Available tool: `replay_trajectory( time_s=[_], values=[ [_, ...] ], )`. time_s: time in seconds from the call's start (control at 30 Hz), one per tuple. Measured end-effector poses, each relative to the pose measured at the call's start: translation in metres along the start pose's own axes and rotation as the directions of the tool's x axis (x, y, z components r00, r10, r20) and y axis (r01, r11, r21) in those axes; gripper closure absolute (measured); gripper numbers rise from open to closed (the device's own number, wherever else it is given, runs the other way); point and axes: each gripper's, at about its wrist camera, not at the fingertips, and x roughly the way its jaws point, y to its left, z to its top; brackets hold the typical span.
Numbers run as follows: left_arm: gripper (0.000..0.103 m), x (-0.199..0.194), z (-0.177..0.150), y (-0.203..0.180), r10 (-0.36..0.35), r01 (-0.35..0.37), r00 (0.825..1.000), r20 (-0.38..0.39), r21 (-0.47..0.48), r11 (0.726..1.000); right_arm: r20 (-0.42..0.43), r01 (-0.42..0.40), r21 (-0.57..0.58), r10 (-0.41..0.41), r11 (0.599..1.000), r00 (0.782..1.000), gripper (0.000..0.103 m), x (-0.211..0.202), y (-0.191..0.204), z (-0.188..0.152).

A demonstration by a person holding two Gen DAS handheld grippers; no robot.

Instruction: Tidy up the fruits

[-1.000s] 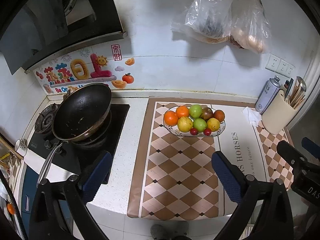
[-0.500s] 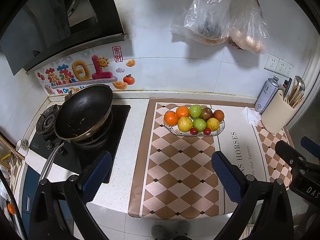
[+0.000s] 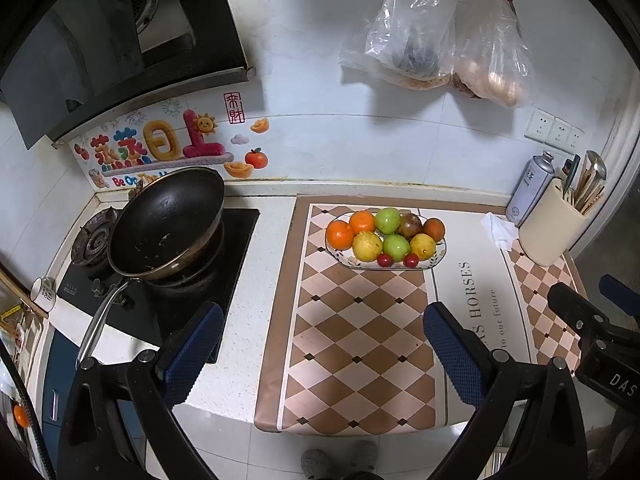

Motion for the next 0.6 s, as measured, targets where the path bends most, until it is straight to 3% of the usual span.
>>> replay_trajectory(
  time_s=[0.6],
  values=[
    [0.000, -0.0009, -0.0017, -0.0037, -0.005, 0.005, 1.000, 0.002, -0.002, 1.000, -0.001, 0.001, 0.003, -0.001, 1.000, 1.000, 0.001, -0.0033, -0.0018, -0.0025]
  ],
)
